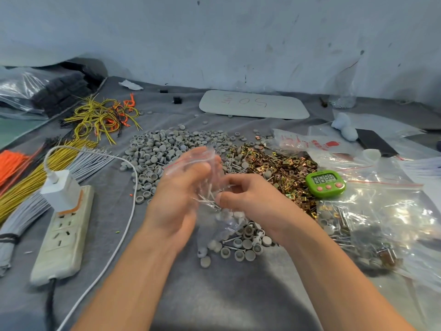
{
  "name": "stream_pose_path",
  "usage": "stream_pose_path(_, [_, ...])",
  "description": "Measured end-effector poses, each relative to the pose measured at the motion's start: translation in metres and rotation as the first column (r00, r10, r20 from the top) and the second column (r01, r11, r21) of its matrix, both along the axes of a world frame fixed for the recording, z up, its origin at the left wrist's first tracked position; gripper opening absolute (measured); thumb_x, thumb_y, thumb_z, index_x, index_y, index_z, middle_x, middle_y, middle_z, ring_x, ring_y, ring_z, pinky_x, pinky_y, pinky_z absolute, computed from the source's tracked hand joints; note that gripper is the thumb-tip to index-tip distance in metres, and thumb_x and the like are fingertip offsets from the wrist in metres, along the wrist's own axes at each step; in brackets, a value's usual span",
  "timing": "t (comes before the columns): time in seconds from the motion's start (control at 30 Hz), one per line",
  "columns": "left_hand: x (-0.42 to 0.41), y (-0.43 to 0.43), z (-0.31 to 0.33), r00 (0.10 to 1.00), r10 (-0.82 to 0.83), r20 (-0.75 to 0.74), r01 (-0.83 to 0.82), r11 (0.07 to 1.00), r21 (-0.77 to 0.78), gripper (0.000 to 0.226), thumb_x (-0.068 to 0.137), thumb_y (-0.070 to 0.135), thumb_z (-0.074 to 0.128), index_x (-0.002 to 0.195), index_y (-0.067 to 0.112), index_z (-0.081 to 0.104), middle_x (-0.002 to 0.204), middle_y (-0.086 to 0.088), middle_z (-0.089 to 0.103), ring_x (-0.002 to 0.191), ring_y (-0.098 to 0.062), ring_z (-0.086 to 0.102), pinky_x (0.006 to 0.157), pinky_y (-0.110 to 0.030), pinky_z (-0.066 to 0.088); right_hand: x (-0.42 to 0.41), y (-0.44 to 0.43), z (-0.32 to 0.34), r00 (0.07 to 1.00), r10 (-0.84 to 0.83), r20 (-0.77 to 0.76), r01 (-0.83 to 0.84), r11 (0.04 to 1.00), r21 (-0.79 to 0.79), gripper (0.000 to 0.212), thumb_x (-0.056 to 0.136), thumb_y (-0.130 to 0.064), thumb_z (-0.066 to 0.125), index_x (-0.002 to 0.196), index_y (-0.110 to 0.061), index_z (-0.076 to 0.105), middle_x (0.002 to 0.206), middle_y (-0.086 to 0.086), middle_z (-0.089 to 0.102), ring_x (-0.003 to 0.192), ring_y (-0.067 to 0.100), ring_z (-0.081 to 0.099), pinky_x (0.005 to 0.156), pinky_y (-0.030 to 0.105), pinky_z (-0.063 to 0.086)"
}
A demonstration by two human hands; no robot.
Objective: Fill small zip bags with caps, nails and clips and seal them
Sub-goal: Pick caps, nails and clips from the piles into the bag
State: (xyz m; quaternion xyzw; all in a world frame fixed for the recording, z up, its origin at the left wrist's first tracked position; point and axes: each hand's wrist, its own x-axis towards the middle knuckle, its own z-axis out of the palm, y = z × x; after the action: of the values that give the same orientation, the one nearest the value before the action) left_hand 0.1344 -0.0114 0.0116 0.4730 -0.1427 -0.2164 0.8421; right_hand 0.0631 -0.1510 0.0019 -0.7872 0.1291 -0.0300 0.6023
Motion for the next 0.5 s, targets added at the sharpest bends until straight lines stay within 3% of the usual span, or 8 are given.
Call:
stream_pose_path(0.1, [0.0031, 0.0034, 0.0005, 0.99, -0.014, -0.138, -0.004, 0.992, -0.128, 0.04, 0.075, 0.01, 0.068, 0.115, 0.007, 0.067, 0.092, -0.006, 0.077, 0.083, -0.016, 0.075, 0.07, -0.031, 0.062, -0.0032, -0.0025, 0.0021, 0.998, 0.055, 0.004, -0.055, 0.996, 0.064, 0.009, 0.087, -0.007, 0.079, 0.088, -0.016, 0.079, 0.08, 0.0, 0.077, 0.072, 0.008, 0.068, 0.075, 0.025, 0.05])
stream_pose_path(0.2, [0.0038, 0.0021, 0.0003, 0.98, -0.011, -0.199, -0.025, 0.984, -0.179, 0.031, 0.076, 0.009, 0.066, 0.106, 0.012, 0.065, 0.09, -0.004, 0.079, 0.081, -0.015, 0.077, 0.069, -0.03, 0.062, -0.0064, -0.0027, 0.0016, 0.996, 0.086, -0.011, -0.085, 0.995, 0.055, 0.015, 0.083, -0.001, 0.081, 0.081, -0.016, 0.079, 0.079, 0.005, 0.077, 0.076, 0.013, 0.071, 0.082, 0.029, 0.053])
stream_pose_path(0.33, [0.0059, 0.0019, -0.0005, 0.994, 0.055, -0.091, -0.058, 0.998, -0.027, 0.017, 0.092, 0.01, 0.061, 0.109, 0.013, 0.066, 0.1, -0.005, 0.08, 0.088, -0.015, 0.077, 0.071, -0.03, 0.062, -0.0072, 0.0038, -0.0006, 0.998, -0.021, 0.062, 0.016, 0.996, 0.086, 0.011, 0.085, -0.006, 0.081, 0.079, -0.016, 0.081, 0.081, 0.007, 0.078, 0.076, 0.012, 0.07, 0.081, 0.028, 0.054])
stream_pose_path(0.4, [0.0039, 0.003, -0.0008, 0.998, 0.052, -0.028, -0.05, 0.994, 0.093, 0.028, 0.084, 0.026, 0.069, 0.11, 0.015, 0.071, 0.107, -0.004, 0.079, 0.097, -0.014, 0.076, 0.075, -0.029, 0.059, -0.0079, 0.0034, 0.0014, 0.992, -0.079, 0.098, 0.067, 0.99, 0.125, 0.009, 0.089, -0.013, 0.079, 0.081, -0.016, 0.081, 0.083, 0.006, 0.079, 0.072, 0.006, 0.069, 0.074, 0.025, 0.053])
stream_pose_path(0.47, [0.0016, 0.0026, -0.0026, 0.998, 0.058, 0.004, -0.058, 0.981, 0.184, 0.033, 0.077, 0.032, 0.073, 0.105, 0.016, 0.076, 0.107, -0.003, 0.079, 0.099, -0.013, 0.076, 0.082, -0.033, 0.055, -0.0091, -0.0011, 0.004, 0.983, -0.142, 0.115, 0.117, 0.973, 0.197, 0.01, 0.091, -0.016, 0.076, 0.083, -0.015, 0.082, 0.087, 0.01, 0.079, 0.072, 0.008, 0.068, 0.075, 0.034, 0.053])
stream_pose_path(0.5, [0.0009, 0.0018, -0.0032, 0.997, 0.069, 0.019, -0.072, 0.973, 0.221, 0.026, 0.081, 0.031, 0.072, 0.1, 0.015, 0.079, 0.105, -0.003, 0.079, 0.096, -0.014, 0.076, 0.084, -0.037, 0.054, -0.0094, -0.0025, 0.0046, 0.984, -0.144, 0.109, 0.115, 0.965, 0.236, 0.01, 0.091, -0.016, 0.075, 0.085, -0.013, 0.082, 0.09, 0.011, 0.079, 0.077, 0.012, 0.07, 0.083, 0.041, 0.057])
